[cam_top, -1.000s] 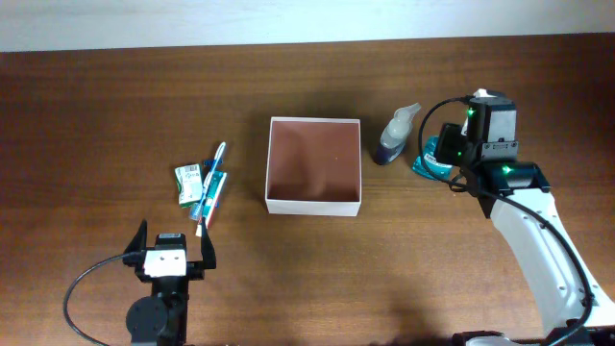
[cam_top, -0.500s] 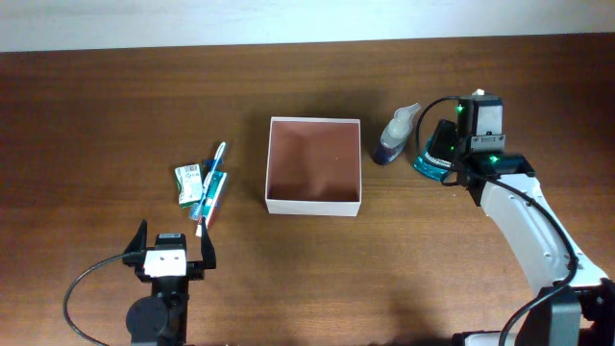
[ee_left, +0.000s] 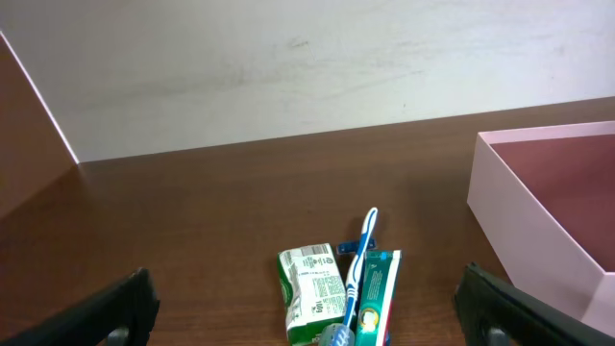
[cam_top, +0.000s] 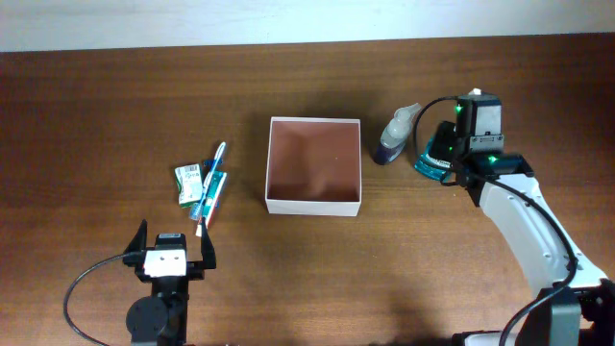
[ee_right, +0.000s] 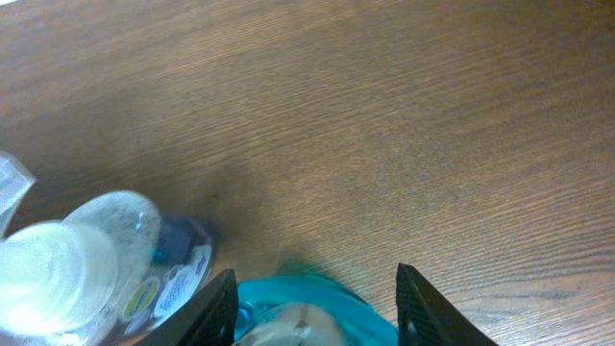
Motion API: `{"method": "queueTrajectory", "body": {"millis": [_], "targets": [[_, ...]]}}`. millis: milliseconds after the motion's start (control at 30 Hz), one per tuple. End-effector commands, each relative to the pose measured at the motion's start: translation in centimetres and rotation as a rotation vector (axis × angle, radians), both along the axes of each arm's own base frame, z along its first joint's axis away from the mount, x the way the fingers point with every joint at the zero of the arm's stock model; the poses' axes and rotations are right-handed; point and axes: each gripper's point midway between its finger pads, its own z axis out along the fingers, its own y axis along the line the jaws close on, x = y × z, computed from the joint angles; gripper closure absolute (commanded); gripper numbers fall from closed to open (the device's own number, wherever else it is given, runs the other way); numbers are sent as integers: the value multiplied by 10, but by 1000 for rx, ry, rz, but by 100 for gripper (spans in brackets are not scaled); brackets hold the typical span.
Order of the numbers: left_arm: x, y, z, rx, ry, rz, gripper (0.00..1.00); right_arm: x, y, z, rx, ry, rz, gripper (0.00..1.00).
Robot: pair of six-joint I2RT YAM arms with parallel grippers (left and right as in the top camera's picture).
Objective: Pack container
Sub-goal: 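Lower the right gripper and grasp the Listerine bottle by its cap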
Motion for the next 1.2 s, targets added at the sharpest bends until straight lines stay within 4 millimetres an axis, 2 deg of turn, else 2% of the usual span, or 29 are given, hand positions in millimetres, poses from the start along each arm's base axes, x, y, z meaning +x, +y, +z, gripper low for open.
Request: {"method": "queueTrajectory", "body": {"millis": [0,200,433,733,933,1167], "targets": [[0,-1,-1,15,-4,-7,1,1,12,25,-36,-55,64,55],[0,-1,-1,15,-4,-7,0,0,19,31,-59,-65,103,70],[0,-1,-1,15,-4,-7,1,-1,19,30,-60,-58,102,71],[0,-1,-1,15,-4,-7,0,-6,18,31,-61,-46,102,77],[0,-1,-1,15,-4,-7,1,-16,17,62,-60,-114,98,77],[0,-1,-1,15,-4,-7,1,-49,16,86,-113,-110,156,78]]}}
